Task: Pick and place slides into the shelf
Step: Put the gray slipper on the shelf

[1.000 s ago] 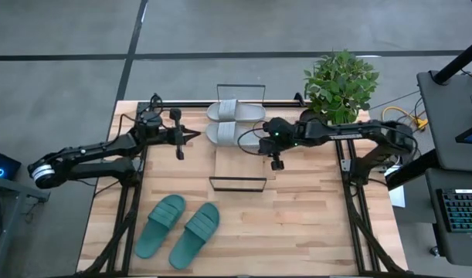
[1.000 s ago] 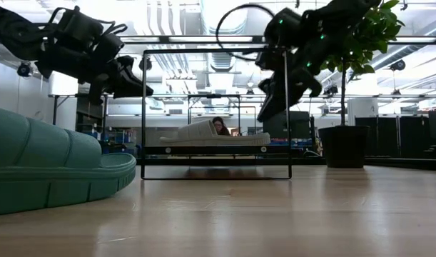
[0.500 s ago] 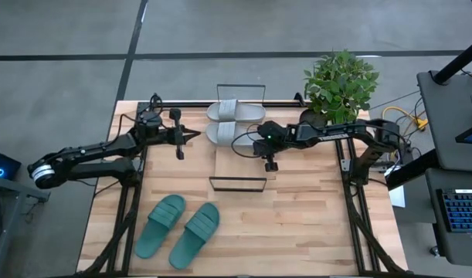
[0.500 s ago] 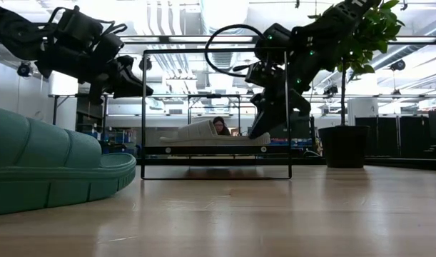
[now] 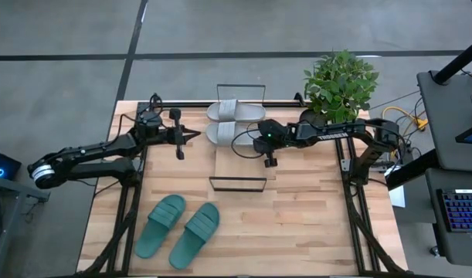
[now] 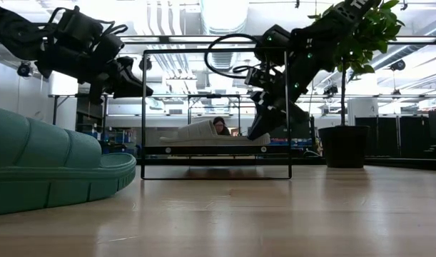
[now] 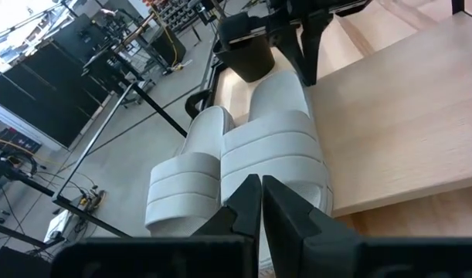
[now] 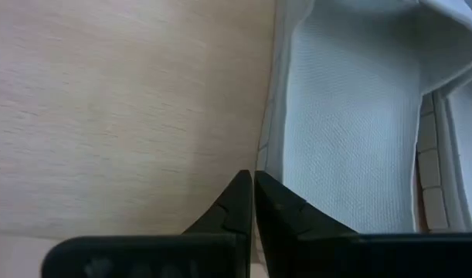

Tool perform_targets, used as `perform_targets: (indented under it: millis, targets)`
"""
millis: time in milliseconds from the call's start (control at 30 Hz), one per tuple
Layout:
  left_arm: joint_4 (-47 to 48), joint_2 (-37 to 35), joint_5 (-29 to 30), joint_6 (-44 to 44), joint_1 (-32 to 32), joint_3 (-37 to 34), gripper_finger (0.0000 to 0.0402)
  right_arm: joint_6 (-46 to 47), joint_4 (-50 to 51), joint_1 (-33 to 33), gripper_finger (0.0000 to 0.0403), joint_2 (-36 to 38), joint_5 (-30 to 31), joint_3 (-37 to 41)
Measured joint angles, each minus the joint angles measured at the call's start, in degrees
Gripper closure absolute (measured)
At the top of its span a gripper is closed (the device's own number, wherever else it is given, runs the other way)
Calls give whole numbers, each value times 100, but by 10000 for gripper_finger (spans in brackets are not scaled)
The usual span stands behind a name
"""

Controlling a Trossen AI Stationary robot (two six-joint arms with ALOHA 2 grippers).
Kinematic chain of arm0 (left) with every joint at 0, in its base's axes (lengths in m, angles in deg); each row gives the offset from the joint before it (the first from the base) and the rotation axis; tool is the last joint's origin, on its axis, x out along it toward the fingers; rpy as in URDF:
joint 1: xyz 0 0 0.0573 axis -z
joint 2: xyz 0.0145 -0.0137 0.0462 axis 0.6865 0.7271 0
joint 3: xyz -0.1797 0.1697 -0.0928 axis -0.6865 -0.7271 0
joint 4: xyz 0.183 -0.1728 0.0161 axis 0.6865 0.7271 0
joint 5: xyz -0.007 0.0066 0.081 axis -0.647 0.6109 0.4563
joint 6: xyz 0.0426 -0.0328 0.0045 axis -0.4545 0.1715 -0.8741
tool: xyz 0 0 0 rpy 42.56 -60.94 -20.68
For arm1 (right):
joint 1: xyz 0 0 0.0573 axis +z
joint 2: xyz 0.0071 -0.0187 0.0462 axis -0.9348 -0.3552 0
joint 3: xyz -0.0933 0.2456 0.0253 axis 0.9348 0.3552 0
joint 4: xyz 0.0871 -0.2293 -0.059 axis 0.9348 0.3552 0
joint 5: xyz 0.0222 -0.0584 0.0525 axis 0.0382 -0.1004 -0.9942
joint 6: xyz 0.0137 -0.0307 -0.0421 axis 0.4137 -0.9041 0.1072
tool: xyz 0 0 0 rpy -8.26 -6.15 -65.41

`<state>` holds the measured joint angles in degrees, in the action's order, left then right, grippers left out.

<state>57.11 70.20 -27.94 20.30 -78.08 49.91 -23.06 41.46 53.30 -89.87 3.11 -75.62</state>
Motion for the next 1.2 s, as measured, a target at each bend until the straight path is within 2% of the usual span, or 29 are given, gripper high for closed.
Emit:
perform_targets:
  millis: [200, 800, 1000, 1067, 1200]
  targets:
    - [3, 0, 0, 0, -4, -2, 402, -23, -4, -49, 394, 0, -114, 29]
    - [64, 0, 0, 5, -2, -9, 402, -61, -48, -478, 394, 0, 31, 48]
    - [62, 0, 0, 9, -2, -11, 402, 166, -71, -527, 394, 0, 15, 46]
    - [62, 0, 0, 9, -2, -11, 402, 225, -71, -511, 394, 0, -233, 14]
    - [60, 0, 0, 11, -2, -11, 402, 22, -136, -432, 394, 4, -1096, -61]
